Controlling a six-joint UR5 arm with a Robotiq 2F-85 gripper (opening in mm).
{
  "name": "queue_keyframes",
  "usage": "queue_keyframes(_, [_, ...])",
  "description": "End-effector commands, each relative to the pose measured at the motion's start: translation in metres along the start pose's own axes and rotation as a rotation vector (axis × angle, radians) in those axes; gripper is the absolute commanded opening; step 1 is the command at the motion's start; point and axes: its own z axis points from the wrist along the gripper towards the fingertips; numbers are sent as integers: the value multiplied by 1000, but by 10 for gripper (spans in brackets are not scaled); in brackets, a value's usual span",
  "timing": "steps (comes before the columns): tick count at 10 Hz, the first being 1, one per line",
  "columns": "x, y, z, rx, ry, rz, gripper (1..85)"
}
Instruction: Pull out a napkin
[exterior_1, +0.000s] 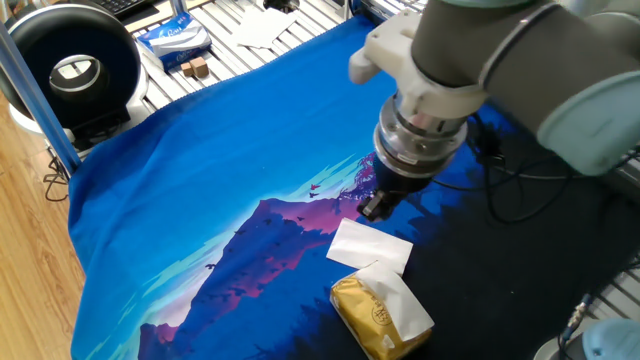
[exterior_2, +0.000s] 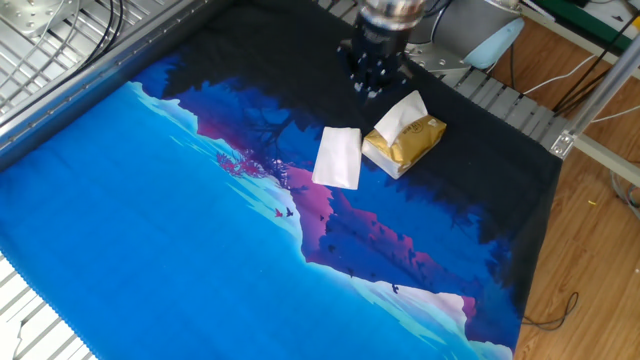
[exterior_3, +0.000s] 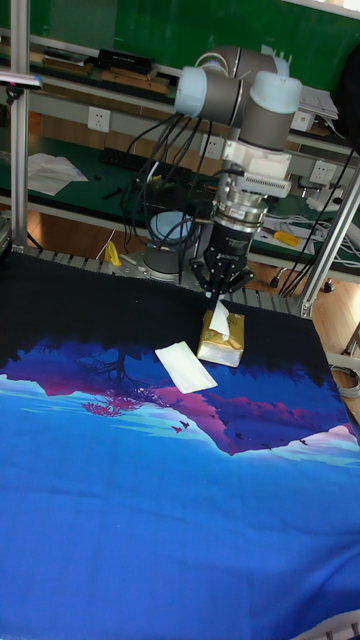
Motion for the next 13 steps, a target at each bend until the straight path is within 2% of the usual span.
queue_keyframes(1, [-8,-7,9,14,5,-11,10])
queue_keyframes(2, [-11,-21,8,69,-6,-11,10])
queue_keyframes(3, [-20,-18,8,58,-44,19,10])
queue_keyframes(4, [-25,-13,8,37,-60,57,10])
queue_keyframes(5, [-22,-22,8,73,-51,62,10])
queue_keyframes(6, [-20,-25,7,83,-43,70,10])
queue_keyframes(8, [-21,-15,8,45,-46,66,10])
queue_keyframes(10, [-46,-41,-3,13,-45,15,10])
queue_keyframes(11, [-54,-57,-5,13,-41,-10,10])
queue_keyframes(12, [-64,-66,6,3,-39,-16,10])
queue_keyframes(13, [-72,-72,20,16,-22,-16,10])
